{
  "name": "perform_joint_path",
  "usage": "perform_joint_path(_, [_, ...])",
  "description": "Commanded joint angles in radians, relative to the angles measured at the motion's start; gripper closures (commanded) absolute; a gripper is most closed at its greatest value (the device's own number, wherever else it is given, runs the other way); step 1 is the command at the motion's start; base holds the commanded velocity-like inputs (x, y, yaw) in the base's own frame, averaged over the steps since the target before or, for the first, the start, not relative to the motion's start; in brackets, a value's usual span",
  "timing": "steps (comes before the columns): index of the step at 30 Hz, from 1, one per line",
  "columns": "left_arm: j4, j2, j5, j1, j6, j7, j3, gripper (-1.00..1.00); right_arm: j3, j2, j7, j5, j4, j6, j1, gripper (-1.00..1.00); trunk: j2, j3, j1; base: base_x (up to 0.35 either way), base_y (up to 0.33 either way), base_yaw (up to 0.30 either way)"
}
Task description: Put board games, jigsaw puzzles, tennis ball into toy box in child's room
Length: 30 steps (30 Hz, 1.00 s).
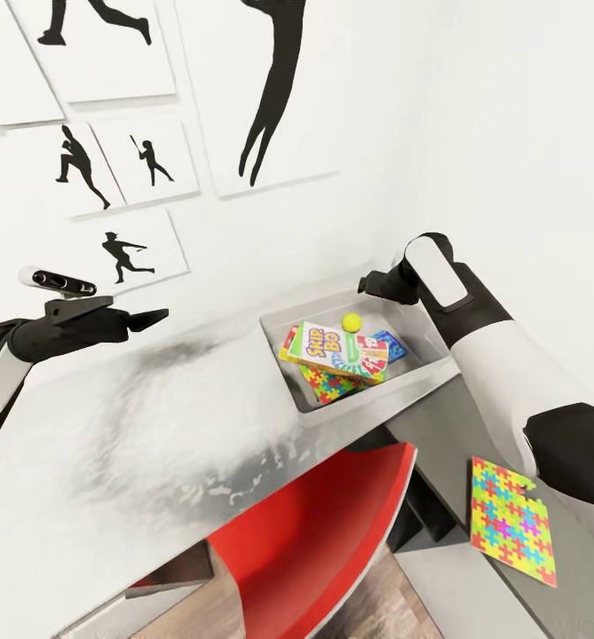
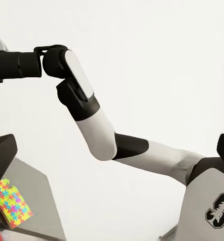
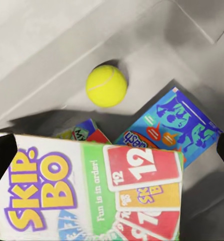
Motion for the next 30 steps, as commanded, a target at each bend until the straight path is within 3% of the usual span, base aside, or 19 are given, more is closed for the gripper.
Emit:
perform_joint_path(1, [0.000, 0.001, 0.002, -0.001, 0.011, -0.005, -0.003, -1.00, 0.005, -0.001, -0.010, -0.010, -0.001, 0.001, -0.001, -1.00, -0.002, -0.001, 0.000, -0.240, 0.128, -0.050])
perform_joint_path(17, [0.000, 0.001, 0.002, -0.001, 0.011, -0.005, -0.003, -1.00, 0.005, -0.001, -0.008, -0.011, 0.004, 0.001, -0.001, -1.00, -0.002, 0.020, 0.000, -0.219, 0.157, -0.171])
perform_joint_path(30, [0.000, 0.001, 0.002, 0.001, 0.011, -0.005, -0.003, -1.00, 0.005, -0.001, -0.008, -0.010, 0.001, 0.001, -0.001, -1.00, -0.002, 0.037, 0.000, -0.030, 0.022, -0.198])
